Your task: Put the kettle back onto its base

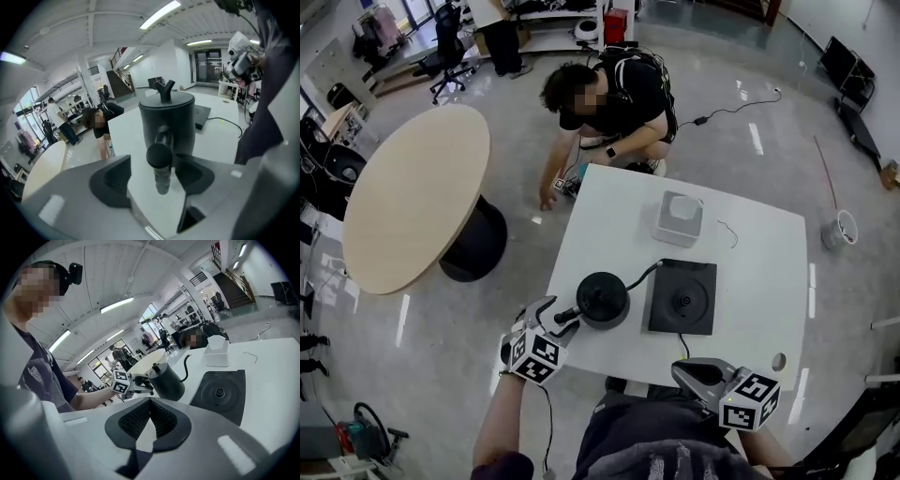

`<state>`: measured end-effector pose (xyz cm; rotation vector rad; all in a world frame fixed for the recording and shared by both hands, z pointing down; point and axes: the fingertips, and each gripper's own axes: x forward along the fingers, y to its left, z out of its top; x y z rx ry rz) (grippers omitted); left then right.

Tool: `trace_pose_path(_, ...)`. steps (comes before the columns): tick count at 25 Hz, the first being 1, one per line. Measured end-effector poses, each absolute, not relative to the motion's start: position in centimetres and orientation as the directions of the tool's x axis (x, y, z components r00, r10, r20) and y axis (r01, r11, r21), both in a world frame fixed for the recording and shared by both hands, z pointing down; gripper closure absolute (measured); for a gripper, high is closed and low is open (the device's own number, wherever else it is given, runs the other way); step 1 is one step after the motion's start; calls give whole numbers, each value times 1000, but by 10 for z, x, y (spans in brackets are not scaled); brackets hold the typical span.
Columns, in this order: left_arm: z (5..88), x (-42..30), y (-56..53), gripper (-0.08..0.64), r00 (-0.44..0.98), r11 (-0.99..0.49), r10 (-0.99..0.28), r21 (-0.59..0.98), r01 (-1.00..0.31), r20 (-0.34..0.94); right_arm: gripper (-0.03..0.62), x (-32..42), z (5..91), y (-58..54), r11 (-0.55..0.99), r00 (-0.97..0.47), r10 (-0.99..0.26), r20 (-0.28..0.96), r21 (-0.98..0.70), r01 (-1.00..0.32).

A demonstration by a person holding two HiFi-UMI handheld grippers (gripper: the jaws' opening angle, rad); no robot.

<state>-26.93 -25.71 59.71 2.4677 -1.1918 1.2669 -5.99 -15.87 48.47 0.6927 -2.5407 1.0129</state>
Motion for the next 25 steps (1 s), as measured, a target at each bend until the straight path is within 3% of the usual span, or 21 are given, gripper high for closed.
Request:
trace_pose_path(5, 615, -250, -255, 484, 456, -769, -477, -107, -630, 751, 592, -45, 489, -160, 595, -810, -360, 462, -556, -581)
trace_pose_path(10, 623, -246, -257, 488, 514, -752, -460, -10, -659, 724, 593, -38, 500, -162, 576, -800, -389, 457, -557, -598)
trace_pose_path(19, 614, -253, -257, 495, 503, -707, -516, -13, -708, 693, 593, -52, 485, -152, 583, -792, -397, 463, -539, -608)
trace_pose_path(25, 583, -224, -247, 497, 563, -698, -547, 34, -715, 620, 592, -23, 457, -125, 538, -756, -455, 471, -531, -655)
